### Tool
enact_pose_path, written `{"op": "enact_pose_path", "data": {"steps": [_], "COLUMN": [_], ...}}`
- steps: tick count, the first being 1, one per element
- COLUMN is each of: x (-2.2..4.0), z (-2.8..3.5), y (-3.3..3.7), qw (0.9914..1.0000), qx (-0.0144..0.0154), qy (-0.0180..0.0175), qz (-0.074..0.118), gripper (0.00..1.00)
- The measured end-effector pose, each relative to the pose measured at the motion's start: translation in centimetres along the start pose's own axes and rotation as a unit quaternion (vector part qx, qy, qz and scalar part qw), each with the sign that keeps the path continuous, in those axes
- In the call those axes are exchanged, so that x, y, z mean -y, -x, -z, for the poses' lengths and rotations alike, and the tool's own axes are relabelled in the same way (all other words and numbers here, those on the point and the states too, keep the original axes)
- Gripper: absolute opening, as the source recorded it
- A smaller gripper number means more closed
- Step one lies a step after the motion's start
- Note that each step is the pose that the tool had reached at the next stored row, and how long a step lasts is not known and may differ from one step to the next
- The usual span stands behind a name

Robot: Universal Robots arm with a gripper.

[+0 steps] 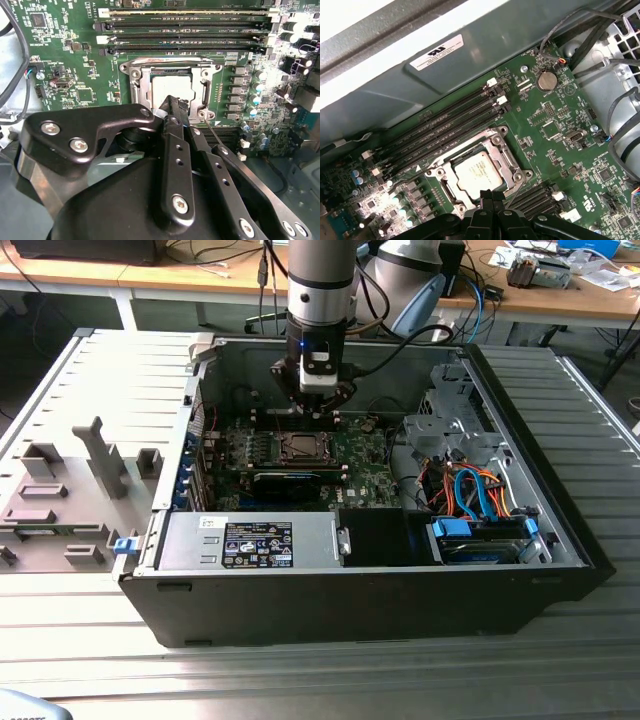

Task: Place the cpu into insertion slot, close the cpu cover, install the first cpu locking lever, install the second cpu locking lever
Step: 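Install the first cpu locking lever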

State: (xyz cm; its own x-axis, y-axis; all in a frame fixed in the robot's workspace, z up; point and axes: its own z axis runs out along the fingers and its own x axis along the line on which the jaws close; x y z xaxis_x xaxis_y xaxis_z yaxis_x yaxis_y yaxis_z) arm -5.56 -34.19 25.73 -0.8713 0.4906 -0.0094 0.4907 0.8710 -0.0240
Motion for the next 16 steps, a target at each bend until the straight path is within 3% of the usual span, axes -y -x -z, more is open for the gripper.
{"op": "enact_pose_path", "data": {"steps": [16], "x": [0.0], "z": [-0.03], "y": [0.0], "qw": [0.99988], "qx": [0.0004], "qy": [0.0001], "qz": [0.016], "gripper": [0.11]}}
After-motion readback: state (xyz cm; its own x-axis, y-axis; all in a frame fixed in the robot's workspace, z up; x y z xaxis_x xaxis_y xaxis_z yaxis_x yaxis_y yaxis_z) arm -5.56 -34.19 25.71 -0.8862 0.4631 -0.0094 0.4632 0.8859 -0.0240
